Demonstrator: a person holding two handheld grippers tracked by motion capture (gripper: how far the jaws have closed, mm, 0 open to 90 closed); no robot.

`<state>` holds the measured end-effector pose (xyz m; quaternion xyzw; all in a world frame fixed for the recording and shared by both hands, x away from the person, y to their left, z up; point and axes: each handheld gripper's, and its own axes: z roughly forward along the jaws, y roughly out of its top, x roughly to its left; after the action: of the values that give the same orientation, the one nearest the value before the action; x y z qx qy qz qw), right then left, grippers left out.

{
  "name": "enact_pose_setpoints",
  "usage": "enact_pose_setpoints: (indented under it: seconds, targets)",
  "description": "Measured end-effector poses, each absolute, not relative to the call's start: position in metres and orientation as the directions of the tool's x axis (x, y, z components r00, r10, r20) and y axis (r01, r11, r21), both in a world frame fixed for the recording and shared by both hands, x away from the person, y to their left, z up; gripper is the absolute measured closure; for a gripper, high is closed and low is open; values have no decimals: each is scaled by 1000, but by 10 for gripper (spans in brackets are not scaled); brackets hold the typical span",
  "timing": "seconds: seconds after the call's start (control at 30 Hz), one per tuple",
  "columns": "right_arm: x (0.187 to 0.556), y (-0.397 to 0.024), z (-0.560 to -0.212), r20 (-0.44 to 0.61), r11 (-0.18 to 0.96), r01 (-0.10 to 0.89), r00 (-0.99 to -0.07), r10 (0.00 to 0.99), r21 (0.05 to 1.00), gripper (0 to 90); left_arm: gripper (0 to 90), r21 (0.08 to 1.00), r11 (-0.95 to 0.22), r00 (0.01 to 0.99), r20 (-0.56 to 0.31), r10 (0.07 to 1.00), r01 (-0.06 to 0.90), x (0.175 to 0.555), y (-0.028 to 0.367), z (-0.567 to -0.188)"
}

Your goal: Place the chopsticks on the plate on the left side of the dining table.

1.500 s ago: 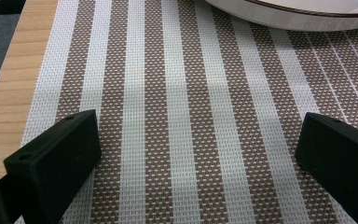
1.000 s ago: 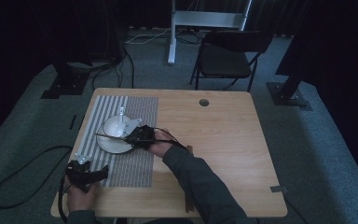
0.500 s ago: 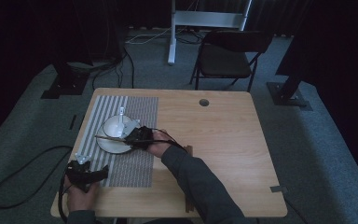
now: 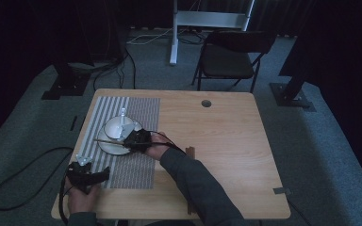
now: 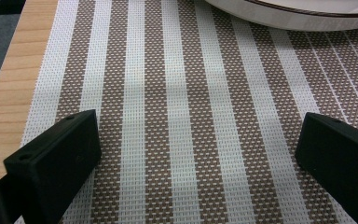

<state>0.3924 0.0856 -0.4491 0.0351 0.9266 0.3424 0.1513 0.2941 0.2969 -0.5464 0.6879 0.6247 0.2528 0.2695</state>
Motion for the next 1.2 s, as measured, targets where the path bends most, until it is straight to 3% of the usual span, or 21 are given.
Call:
enact_pose_setpoints:
  seconds: [1.2]
  targets:
    - [399, 102, -465, -276, 781, -44, -947, 167, 623, 850, 2, 686, -75, 92, 11, 996, 724, 294, 297, -546]
